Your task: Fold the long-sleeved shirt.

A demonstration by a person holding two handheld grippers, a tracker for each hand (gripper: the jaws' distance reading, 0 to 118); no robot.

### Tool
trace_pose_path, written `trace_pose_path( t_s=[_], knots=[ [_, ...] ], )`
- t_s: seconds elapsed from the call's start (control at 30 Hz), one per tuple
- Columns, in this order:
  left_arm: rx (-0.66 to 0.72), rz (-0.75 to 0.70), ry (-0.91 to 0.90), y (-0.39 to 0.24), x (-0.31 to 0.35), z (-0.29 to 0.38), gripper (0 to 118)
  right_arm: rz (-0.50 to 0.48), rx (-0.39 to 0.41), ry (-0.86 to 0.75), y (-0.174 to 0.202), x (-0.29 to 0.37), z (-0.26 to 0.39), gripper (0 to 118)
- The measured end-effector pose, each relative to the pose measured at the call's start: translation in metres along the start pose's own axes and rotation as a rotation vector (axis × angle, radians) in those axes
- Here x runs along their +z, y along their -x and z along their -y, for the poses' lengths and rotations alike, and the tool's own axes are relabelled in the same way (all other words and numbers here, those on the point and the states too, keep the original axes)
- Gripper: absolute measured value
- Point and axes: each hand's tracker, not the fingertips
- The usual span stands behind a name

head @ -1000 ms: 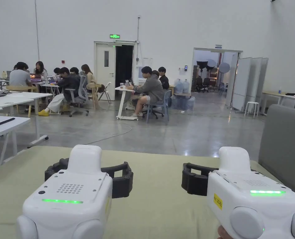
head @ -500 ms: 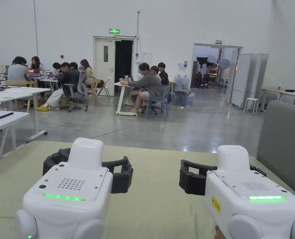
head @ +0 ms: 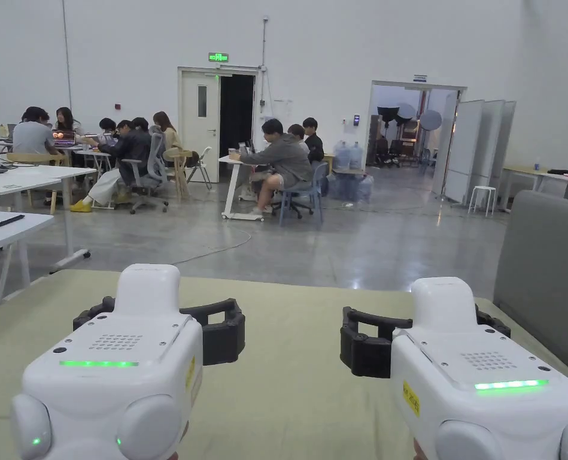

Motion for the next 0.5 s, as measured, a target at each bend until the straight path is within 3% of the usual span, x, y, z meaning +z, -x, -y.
trace_pose_path(
  t_s=[0.5],
  knots=[
    [-0.018,-0.004,-0.011,-0.0001,0.0011,-0.0016,114,0.006,-0.06,0.019,-0.0044,-0.0038,-0.0025,116]
  ],
)
